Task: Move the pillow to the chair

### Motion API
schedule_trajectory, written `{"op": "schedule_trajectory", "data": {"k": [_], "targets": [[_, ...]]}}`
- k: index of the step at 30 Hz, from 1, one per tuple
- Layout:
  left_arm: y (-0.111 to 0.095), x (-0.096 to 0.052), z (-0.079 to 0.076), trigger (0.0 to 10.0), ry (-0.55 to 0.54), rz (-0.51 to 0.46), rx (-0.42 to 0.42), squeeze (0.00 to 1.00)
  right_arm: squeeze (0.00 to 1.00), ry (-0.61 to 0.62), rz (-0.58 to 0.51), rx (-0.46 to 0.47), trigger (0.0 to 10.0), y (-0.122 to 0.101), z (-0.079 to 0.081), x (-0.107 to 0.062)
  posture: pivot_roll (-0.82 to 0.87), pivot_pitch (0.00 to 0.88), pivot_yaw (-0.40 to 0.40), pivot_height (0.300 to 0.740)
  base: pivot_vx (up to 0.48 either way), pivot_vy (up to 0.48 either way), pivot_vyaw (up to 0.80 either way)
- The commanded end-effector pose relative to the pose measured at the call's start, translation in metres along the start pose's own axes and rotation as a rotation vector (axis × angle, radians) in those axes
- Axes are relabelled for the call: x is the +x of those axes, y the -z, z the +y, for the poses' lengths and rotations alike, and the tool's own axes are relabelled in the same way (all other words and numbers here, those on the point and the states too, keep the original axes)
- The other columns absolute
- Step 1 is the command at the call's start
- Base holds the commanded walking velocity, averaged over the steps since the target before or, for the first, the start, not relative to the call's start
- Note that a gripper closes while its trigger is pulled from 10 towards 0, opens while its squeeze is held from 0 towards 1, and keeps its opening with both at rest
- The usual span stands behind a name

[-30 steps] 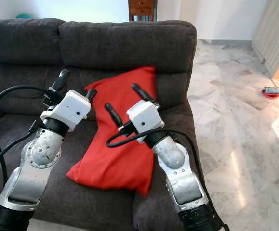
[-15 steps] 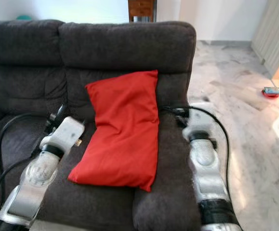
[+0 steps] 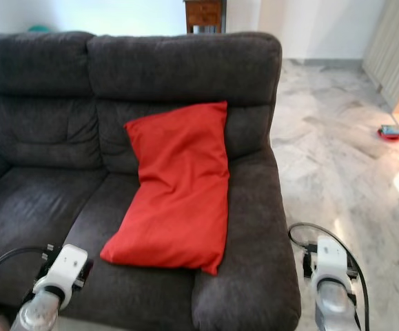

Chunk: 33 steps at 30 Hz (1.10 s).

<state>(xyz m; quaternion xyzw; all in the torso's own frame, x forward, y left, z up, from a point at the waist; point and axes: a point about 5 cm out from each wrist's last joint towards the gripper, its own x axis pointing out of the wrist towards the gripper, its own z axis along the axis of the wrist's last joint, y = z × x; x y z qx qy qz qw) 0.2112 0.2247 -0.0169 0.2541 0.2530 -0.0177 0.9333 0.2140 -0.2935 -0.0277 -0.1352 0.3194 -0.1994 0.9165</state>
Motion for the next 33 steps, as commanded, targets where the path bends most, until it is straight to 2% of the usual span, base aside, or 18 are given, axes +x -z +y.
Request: {"op": "schedule_trajectory", "data": {"k": [1,5,10,11,15,17,19,21,33], "targets": [[0.019,-0.005,-0.005,10.0,0.012,0.059,-0.033,0.0,0.0,0.018,0.044,-0.012,10.0,0.012,-0.002,-0.002,0.01,0.006,0.048,0.74,0.0,0.0,0.0],[0.035,-0.008,-0.012,10.0,0.031,0.121,-0.086,0.0,0.0,0.031,0.094,-0.003,10.0,0.025,-0.003,-0.006,0.01,0.0,0.046,0.74,0.0,0.0,0.0],[0.056,-0.014,-0.02,10.0,0.043,0.202,-0.109,0.0,0.0,-0.064,0.127,-0.039,10.0,0.042,0.011,-0.014,0.0,0.0,0.043,0.74,0.0,0.0,0.0],[0.065,-0.017,-0.023,10.0,0.047,0.239,-0.126,0.0,0.0,-0.055,0.166,-0.062,10.0,0.053,0.009,-0.018,0.0,0.0,0.041,0.74,0.0,0.0,0.0],[0.074,-0.021,-0.028,10.0,0.069,0.282,-0.151,0.0,0.0,-0.036,0.225,-0.07,10.0,0.066,0.006,-0.024,-0.01,0.0,0.04,0.74,0.0,0.0,0.0],[0.076,-0.022,-0.03,10.0,0.081,0.294,-0.151,0.0,0.0,-0.066,0.223,-0.073,10.0,0.067,0.01,-0.025,-0.01,0.0,0.039,0.74,0.0,0.0,0.0],[0.079,-0.023,-0.031,10.0,0.082,0.306,-0.166,0.0,0.0,-0.115,0.217,-0.114,10.0,0.068,0.016,-0.026,-0.01,0.0,0.04,0.74,0.0,0.0,0.0],[0.081,-0.024,-0.032,10.0,0.081,0.326,-0.173,0.0,0.0,-0.1,0.214,-0.072,10.0,0.067,0.017,-0.026,-0.02,0.0,0.039,0.74,0.0,0.0,0.0],[0.08,-0.022,-0.039,10.0,0.095,0.331,-0.199,0.0,0.0,-0.115,0.181,-0.073,10.0,0.058,0.023,-0.023,-0.02,0.0,0.035,0.74,0.0,0.0,0.0]]}}
